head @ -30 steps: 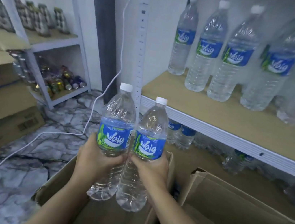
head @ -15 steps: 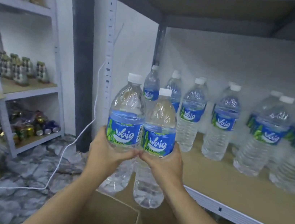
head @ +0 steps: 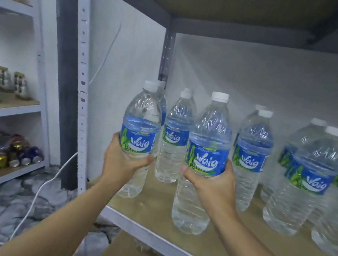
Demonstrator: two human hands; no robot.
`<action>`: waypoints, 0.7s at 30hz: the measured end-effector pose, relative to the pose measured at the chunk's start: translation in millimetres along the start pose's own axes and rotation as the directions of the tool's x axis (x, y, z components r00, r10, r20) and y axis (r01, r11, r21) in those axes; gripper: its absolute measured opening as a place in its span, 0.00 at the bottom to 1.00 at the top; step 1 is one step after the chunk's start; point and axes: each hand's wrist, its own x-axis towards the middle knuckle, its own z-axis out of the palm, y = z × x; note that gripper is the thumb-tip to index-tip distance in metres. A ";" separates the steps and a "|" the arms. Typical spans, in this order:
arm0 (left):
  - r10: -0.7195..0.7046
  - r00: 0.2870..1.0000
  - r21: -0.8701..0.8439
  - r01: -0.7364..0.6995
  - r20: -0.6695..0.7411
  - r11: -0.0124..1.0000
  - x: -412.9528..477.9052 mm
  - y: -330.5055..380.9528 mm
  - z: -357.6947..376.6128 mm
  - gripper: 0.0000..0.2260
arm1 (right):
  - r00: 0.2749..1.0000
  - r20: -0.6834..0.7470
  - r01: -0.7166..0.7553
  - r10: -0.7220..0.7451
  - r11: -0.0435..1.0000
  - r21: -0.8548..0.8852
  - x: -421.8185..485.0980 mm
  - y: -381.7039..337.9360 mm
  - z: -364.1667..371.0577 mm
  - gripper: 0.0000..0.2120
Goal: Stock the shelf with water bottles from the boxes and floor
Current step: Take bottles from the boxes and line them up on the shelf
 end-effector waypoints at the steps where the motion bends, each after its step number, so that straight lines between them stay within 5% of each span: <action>1: -0.010 1.000 0.003 0.010 -0.011 1.000 5.7 -3.8 5.0 0.35 | 1.000 0.006 0.005 -0.005 1.000 -0.010 3.8 2.9 -1.9 0.34; 7: -0.058 0.998 0.032 0.059 -0.034 0.998 37.3 -30.3 35.2 0.36 | 0.999 0.024 0.022 -0.021 1.000 -0.021 18.5 15.1 -11.9 0.33; 21: -0.032 0.981 0.110 0.011 0.191 0.994 105.4 -76.3 50.7 0.42 | 0.999 0.004 0.037 -0.037 0.999 -0.002 24.0 28.9 -20.8 0.33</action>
